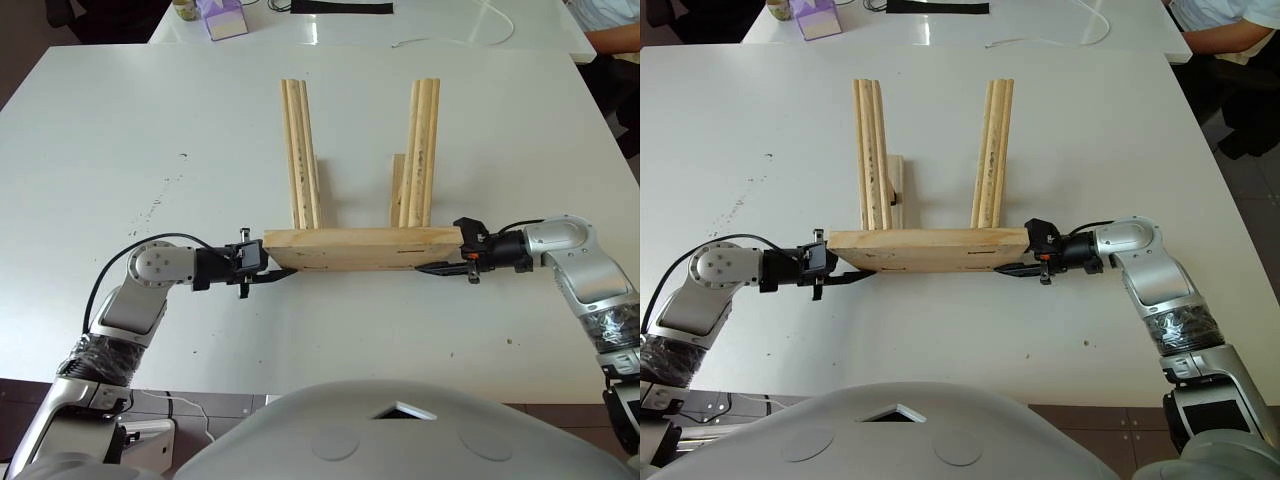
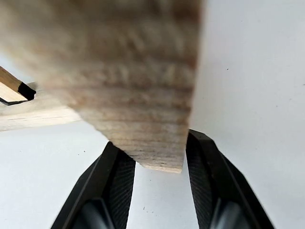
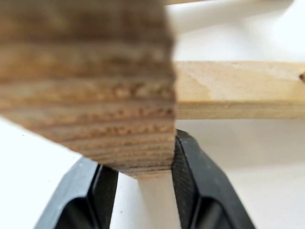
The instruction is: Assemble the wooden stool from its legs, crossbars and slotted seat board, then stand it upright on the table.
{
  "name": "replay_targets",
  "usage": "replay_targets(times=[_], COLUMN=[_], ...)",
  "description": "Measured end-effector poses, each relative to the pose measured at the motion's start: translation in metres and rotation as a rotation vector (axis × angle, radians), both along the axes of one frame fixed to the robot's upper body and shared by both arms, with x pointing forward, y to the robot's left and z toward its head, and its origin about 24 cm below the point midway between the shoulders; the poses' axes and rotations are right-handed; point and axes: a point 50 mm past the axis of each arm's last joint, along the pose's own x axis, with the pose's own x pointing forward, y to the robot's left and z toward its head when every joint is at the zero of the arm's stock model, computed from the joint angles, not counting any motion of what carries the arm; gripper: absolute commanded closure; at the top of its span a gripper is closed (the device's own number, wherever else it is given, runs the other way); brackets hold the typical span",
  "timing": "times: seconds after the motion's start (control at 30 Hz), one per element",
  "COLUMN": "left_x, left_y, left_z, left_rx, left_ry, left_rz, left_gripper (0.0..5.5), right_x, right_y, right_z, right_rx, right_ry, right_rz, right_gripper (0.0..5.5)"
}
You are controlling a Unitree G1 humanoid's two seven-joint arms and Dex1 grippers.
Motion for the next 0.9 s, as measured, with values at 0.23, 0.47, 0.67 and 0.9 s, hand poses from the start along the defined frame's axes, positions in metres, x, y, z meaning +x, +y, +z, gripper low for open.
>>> replay_targets(times=[0.23,0.47,0.67,0.9], left_x=[0.002,-0.001,-0.006,-0.015], left_y=[-0.004,0.003,0.004,-0.015], left_z=[0.022,0.051,0.062,0.065], left_rx=[-0.131,-0.344,-0.605,-0.956], left_ry=[0.19,0.371,0.463,0.559], left_rz=[0.021,0.082,0.128,0.224], left_gripper=[4.05,4.05,4.05,4.02], right_x=[-0.003,-0.001,-0.001,0.006], right_y=[-0.008,-0.019,-0.029,-0.02], right_z=[0.027,0.07,0.096,0.112], right_rx=[0.051,0.212,0.408,0.908], right_ry=[0.149,0.302,0.349,0.314], right_rz=[-0.039,-0.134,-0.195,-0.36], right_gripper=[4.03,4.01,4.01,4.01])
